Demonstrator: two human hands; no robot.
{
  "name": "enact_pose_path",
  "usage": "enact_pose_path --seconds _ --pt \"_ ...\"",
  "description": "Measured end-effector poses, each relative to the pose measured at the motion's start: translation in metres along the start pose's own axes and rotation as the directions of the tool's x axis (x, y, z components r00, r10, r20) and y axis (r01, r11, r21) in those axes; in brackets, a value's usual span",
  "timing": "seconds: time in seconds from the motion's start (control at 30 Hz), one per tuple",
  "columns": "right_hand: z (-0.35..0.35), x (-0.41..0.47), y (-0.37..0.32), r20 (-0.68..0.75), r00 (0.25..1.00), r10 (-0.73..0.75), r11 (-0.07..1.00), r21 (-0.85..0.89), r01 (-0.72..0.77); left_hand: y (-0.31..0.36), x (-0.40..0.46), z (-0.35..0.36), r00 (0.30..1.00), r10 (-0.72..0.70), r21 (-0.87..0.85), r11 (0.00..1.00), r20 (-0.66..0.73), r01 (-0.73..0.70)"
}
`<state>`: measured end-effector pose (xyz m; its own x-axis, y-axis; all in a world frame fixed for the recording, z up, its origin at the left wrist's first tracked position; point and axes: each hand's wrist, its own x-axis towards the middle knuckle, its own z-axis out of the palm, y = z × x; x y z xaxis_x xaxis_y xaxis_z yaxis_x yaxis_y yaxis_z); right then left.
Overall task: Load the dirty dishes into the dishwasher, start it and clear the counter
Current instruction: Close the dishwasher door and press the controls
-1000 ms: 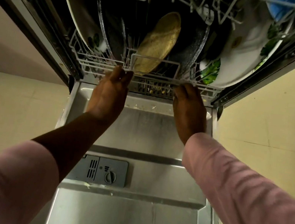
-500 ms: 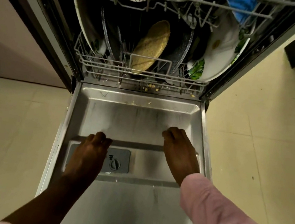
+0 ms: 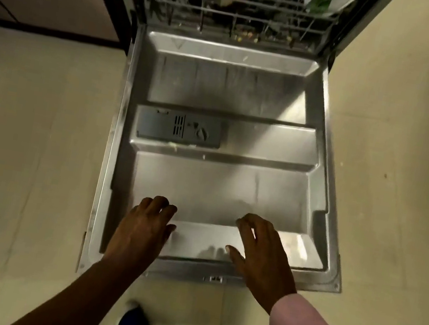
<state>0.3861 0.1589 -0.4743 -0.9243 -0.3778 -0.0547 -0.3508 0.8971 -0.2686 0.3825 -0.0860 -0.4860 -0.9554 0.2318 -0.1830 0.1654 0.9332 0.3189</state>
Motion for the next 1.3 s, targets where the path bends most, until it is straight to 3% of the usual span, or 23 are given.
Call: enact_pose_path --seconds 0.13,0.33,0.5,0.7,1.0,1.3 --pt "0.038 -0.042 -0.009 0.110 0.989 -0.094 0.992 -0.070 0.102 0.013 -0.050 0.039 0.997 0.065 -0.003 0.998 0.050 -0.065" --pt "0.092 -0.088 0.002 0.290 0.956 -0.039 0.975 -0.199 0.101 0.029 -0.094 0.101 0.987 0.079 0.141 0.985 0.139 -0.098" --pt "0.113 -0.080 0.013 0.098 0.995 -0.004 0.957 -0.289 0.032 0.023 -0.086 0.132 0.998 0.047 0.240 0.969 0.047 -0.057" --pt "0.122 -0.087 0.013 0.057 0.998 0.017 0.965 -0.262 -0.002 0.014 -0.079 0.135 0.995 0.061 0.350 0.933 0.081 -0.086" --pt "0.085 -0.088 0.000 0.124 0.992 0.002 0.956 -0.290 0.035 0.021 -0.081 0.088 0.983 0.113 0.321 0.934 0.147 -0.155" --pt "-0.058 -0.064 -0.022 0.204 0.976 -0.077 0.968 -0.219 0.122 0.046 -0.074 -0.064 0.967 0.149 0.235 0.952 0.206 -0.197"
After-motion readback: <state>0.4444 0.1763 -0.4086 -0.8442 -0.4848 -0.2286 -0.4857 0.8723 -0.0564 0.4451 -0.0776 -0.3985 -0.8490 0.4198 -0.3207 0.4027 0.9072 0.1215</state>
